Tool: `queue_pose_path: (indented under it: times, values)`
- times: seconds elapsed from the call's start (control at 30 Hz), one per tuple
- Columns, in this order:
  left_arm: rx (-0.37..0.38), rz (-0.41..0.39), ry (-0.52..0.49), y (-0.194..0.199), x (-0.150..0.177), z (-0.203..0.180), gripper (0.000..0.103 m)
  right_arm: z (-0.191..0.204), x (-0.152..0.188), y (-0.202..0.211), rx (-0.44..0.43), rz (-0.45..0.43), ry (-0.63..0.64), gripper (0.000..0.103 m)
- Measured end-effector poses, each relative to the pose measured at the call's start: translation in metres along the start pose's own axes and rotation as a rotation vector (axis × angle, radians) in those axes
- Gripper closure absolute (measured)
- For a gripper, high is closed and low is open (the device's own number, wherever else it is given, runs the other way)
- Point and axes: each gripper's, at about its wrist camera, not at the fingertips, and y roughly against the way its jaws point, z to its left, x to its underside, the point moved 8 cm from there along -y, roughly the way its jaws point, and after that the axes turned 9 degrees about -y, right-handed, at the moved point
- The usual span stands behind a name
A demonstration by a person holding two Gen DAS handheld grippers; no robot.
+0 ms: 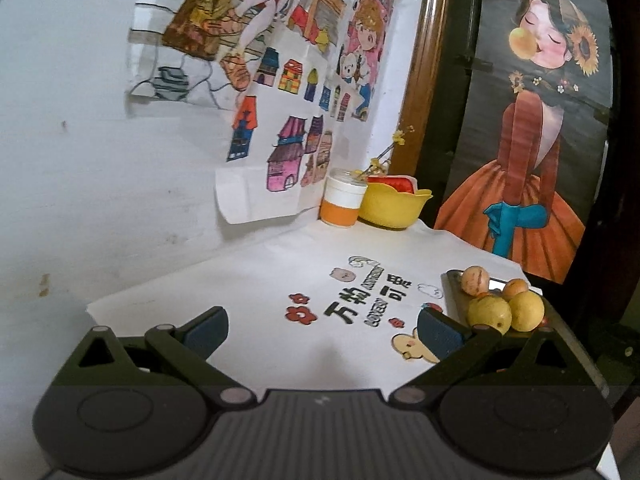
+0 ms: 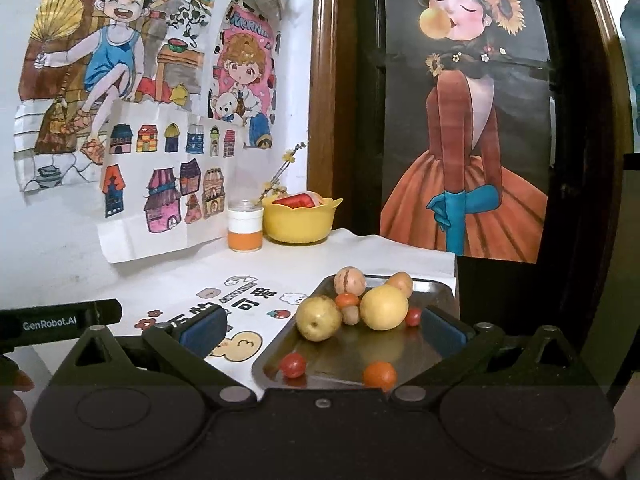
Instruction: Organize fruits
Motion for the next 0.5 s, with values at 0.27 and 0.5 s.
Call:
queue_pose_path:
  times: [0.27,0.5]
  values:
    - [-0.023,-0.042,0.001,0.016,0.018,0.012,0.000,-0.002,0.019,0.018,0.036,-0.028,-0.029,0.001]
    - [-0.007,-0.070,-0.041,0.026,0.030,0.010,0.000,-0.002,0.042,0.024,0.079,-0.023,-0.013,0.001]
